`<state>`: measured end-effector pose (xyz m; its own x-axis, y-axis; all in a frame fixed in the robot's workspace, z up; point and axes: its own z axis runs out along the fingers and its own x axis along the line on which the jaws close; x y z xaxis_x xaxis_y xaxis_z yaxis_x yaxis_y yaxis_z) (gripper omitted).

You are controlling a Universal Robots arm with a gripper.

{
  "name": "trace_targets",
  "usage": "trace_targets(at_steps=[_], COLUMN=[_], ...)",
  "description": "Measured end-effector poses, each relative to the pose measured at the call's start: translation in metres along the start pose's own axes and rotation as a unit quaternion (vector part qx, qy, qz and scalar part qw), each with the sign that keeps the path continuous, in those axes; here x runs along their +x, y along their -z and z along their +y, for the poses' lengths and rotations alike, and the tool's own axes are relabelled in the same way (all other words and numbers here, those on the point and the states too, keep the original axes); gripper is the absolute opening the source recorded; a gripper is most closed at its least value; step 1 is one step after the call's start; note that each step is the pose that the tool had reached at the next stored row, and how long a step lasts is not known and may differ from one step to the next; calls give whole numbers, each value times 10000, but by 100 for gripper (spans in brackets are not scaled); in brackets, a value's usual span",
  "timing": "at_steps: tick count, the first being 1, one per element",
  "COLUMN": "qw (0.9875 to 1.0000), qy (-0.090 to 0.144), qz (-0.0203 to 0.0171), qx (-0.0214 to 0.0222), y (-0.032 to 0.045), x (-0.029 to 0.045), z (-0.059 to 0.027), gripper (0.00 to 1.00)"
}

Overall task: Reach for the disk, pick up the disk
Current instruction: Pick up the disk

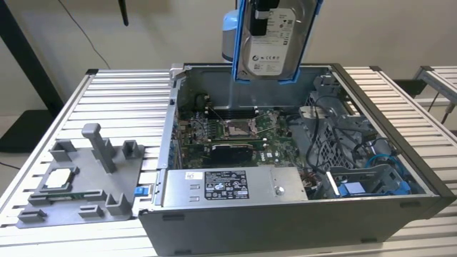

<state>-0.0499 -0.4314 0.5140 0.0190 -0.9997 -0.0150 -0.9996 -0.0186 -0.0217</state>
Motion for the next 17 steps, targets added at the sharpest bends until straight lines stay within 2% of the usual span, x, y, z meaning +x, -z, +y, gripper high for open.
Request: trace_targets(at_steps=[10,13,17], qw=[10000,10000,10000], qy=[-5,-6,-6], qz=[0,0,0], qx=[-6,-9,-9], y=[0,-1,-7], x=[88,157,285], z=[-18,-37,-49], gripper=[0,0,0])
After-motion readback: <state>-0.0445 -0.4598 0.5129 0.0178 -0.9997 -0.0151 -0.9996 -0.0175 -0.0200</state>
